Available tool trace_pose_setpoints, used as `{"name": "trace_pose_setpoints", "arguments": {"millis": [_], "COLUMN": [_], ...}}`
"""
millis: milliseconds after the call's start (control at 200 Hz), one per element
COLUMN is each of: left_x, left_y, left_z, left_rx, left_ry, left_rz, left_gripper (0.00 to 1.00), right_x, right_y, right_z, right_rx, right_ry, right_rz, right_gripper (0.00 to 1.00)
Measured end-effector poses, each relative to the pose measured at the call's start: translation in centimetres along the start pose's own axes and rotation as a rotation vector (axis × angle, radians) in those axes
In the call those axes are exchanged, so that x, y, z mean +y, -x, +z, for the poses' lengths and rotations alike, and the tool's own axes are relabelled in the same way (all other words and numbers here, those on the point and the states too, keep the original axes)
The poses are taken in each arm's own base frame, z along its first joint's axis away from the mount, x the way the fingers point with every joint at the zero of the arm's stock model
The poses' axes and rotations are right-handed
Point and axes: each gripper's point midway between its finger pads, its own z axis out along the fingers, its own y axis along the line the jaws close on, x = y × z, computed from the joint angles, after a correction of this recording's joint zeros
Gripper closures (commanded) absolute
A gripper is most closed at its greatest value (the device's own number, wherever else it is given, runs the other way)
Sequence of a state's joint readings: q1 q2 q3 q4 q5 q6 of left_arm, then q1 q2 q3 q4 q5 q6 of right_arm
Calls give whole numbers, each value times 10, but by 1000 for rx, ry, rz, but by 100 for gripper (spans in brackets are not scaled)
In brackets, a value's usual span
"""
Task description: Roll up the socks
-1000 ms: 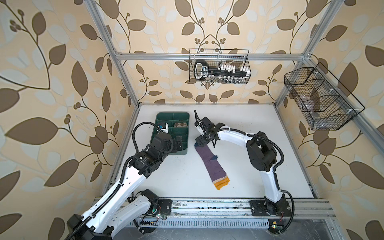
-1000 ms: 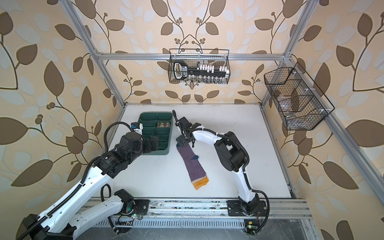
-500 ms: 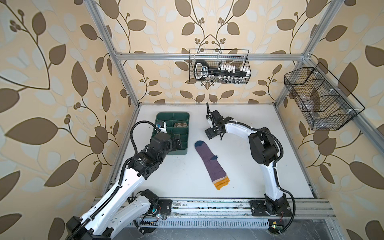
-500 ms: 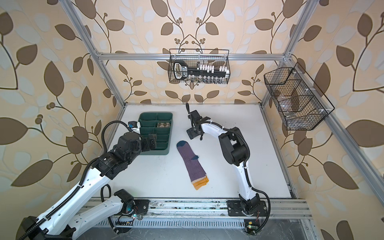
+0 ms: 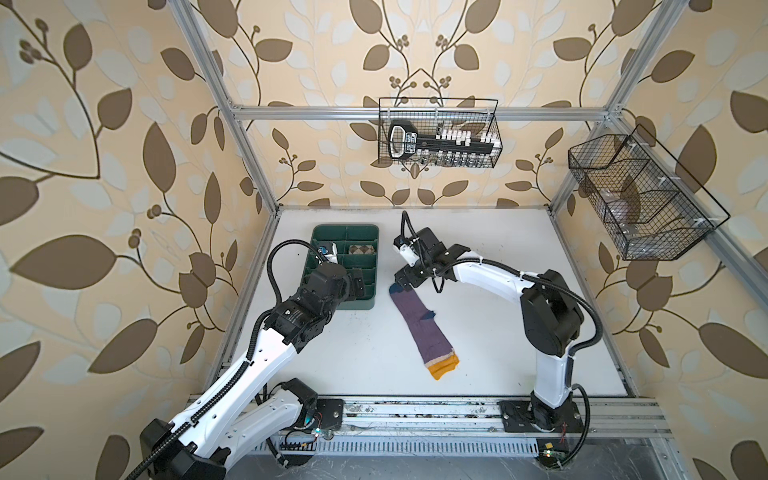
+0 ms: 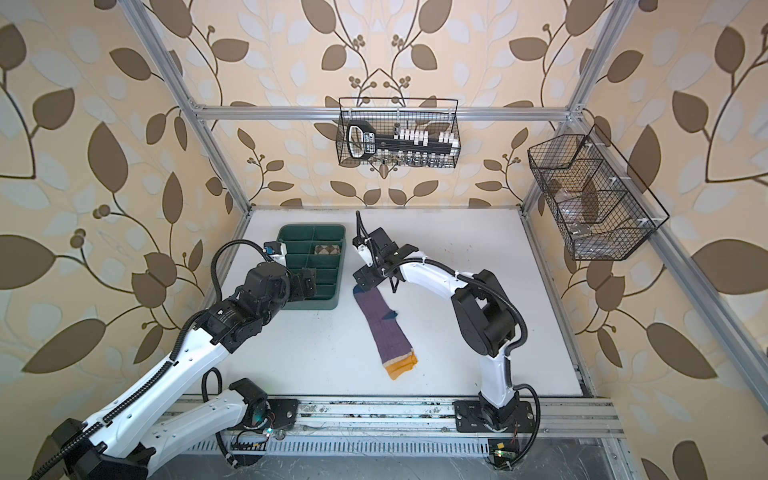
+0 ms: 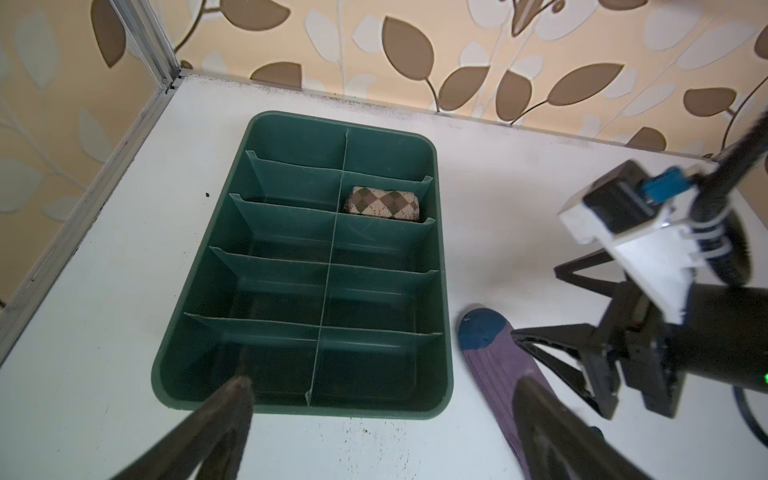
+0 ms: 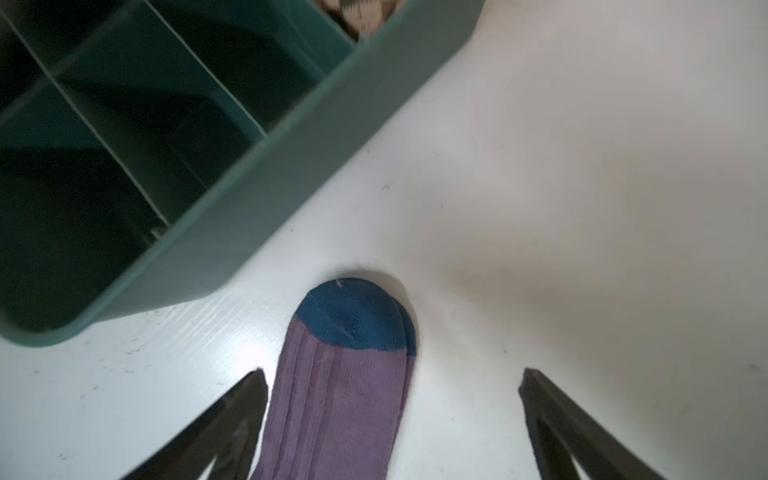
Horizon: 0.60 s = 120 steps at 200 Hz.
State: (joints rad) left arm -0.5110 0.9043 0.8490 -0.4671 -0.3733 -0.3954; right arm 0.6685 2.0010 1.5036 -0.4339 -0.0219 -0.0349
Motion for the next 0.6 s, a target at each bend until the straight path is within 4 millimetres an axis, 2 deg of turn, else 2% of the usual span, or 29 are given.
{"name": "trace_pose_setpoints", "arguments": {"millis": [125,300,600], "left_x": [0,0,0], "left_y": [0,0,-1], "left_z": [0,1,1], "left_rx": [1,2,3], "left_ry": [1,1,0], "left_rz": [1,1,2], "left_gripper": [1,1,1], "right_x": [-4,-28,-113], "right_y": [-26,-38,-41], "right_z": [31,41,37], "right_rx": [85,119,73], "right_ry": [-31,-135,-287], "right_rz": [4,54,265], "right_gripper": [3,2,2]}}
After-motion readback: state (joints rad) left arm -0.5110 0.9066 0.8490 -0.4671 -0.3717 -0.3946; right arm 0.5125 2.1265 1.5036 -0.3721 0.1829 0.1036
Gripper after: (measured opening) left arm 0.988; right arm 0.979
